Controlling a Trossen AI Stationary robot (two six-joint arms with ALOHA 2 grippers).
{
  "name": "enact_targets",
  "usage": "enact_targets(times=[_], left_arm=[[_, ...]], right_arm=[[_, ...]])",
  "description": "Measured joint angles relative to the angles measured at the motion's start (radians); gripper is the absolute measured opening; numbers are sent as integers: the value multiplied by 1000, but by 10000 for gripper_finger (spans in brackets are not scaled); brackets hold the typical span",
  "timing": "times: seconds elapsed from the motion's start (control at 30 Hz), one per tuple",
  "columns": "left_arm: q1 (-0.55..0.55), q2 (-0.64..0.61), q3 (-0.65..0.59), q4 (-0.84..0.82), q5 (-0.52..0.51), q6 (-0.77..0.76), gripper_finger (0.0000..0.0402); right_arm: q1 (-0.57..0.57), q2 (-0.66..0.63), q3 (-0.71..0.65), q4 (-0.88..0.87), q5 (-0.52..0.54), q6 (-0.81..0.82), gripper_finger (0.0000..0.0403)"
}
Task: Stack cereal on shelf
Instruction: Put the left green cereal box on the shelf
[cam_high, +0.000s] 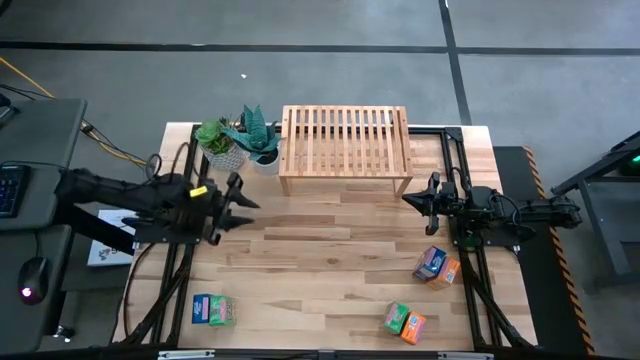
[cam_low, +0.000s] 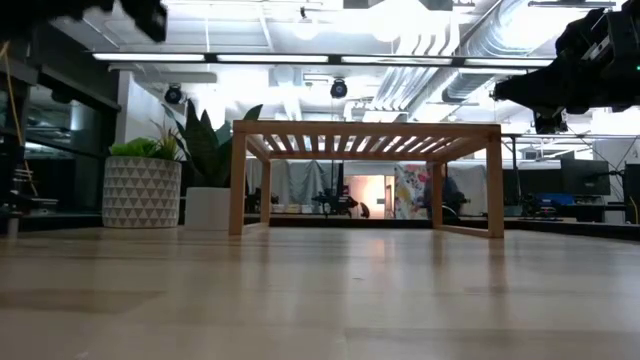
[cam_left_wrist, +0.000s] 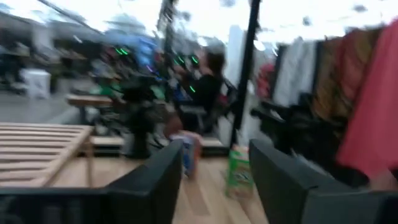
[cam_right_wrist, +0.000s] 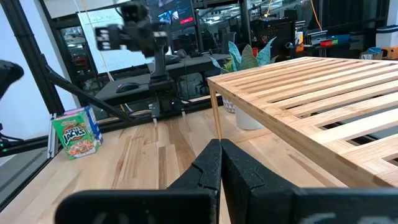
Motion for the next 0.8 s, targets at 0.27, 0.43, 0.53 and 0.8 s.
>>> enact_targets(times=[0.27, 0.43, 0.53, 0.8], left_arm=[[-236, 279, 376, -548, -9, -8, 231], [-419, 436, 538, -847, -106, -173, 210], [-527, 526, 618, -989, -153, -300, 176], [-739, 761, 868, -1341, -165, -718, 12]], right_arm=[[0, 0, 0, 0, 0, 0, 0], [0, 0, 0, 0, 0, 0, 0], [0, 0, 0, 0, 0, 0, 0], [0, 0, 0, 0, 0, 0, 0]])
